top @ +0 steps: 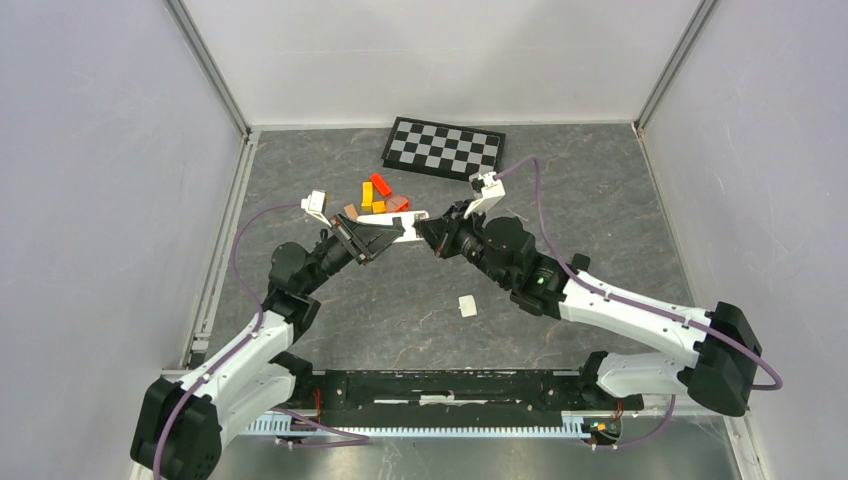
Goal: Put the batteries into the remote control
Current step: Load the battery into the remote control.
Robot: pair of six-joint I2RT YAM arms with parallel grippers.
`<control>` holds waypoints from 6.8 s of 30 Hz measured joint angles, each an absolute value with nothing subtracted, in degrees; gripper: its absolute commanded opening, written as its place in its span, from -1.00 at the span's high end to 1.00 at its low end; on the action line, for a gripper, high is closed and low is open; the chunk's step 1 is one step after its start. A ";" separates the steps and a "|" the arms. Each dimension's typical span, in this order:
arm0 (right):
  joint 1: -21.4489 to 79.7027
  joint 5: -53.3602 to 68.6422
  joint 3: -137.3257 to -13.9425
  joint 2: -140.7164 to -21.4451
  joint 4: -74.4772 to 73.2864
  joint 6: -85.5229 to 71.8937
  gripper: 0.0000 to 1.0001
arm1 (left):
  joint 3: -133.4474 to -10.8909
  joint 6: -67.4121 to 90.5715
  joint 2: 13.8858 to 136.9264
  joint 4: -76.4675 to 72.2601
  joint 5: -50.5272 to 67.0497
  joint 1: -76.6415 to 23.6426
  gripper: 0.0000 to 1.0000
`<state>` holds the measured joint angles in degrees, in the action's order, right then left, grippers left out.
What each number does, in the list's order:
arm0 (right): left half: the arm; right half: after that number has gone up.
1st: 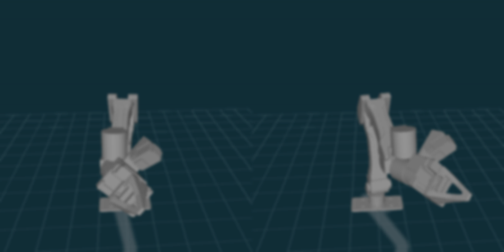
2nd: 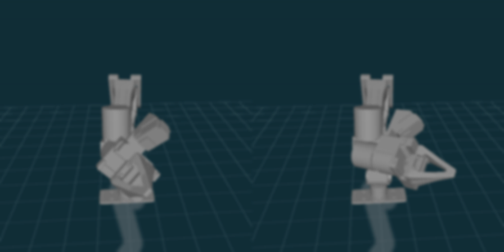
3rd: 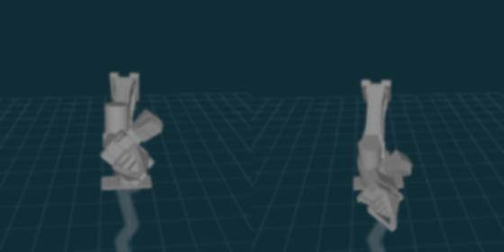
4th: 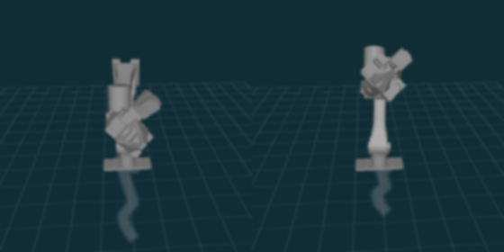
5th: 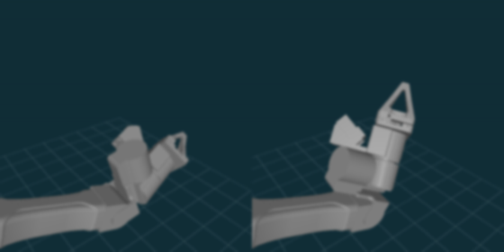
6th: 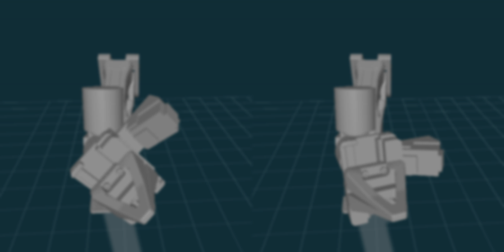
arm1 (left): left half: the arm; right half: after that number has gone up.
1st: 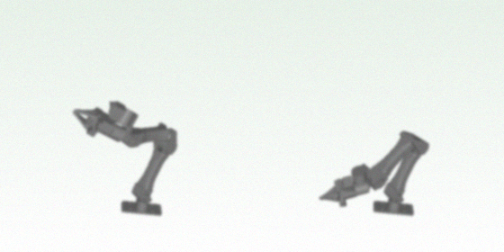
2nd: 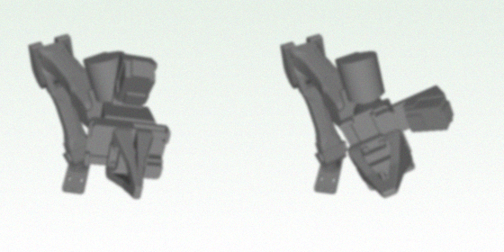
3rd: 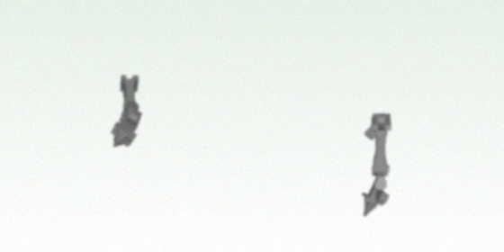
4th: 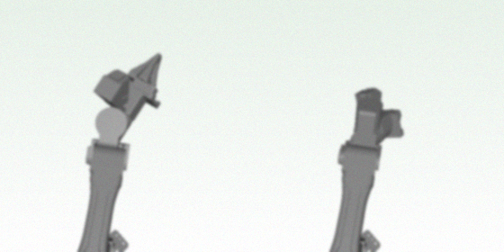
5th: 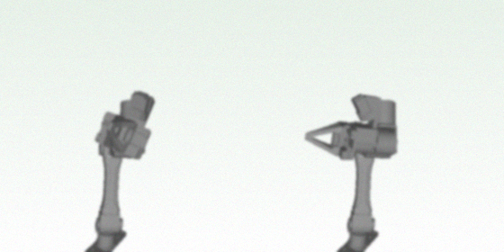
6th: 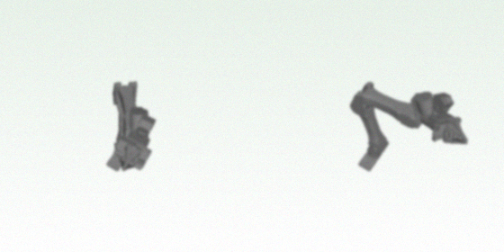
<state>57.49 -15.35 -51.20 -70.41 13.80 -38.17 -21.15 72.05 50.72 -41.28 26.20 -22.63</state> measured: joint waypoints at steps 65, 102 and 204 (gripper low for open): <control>57.25 -14.76 -56.99 -63.31 7.35 -41.21 -0.82 | -19.27 78.70 48.23 -53.47 23.92 -22.59 0.96; 58.59 -23.35 -53.34 -65.73 14.79 -45.95 -0.08 | -19.29 78.61 49.15 -56.34 24.03 -22.59 0.96; 54.92 -6.94 -48.95 -74.83 37.69 -80.31 0.28 | -18.35 72.44 50.09 -64.18 27.00 -22.63 0.96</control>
<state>54.92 -6.94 -48.95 -74.83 37.69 -80.31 -18.35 72.44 50.09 -64.18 27.00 -22.63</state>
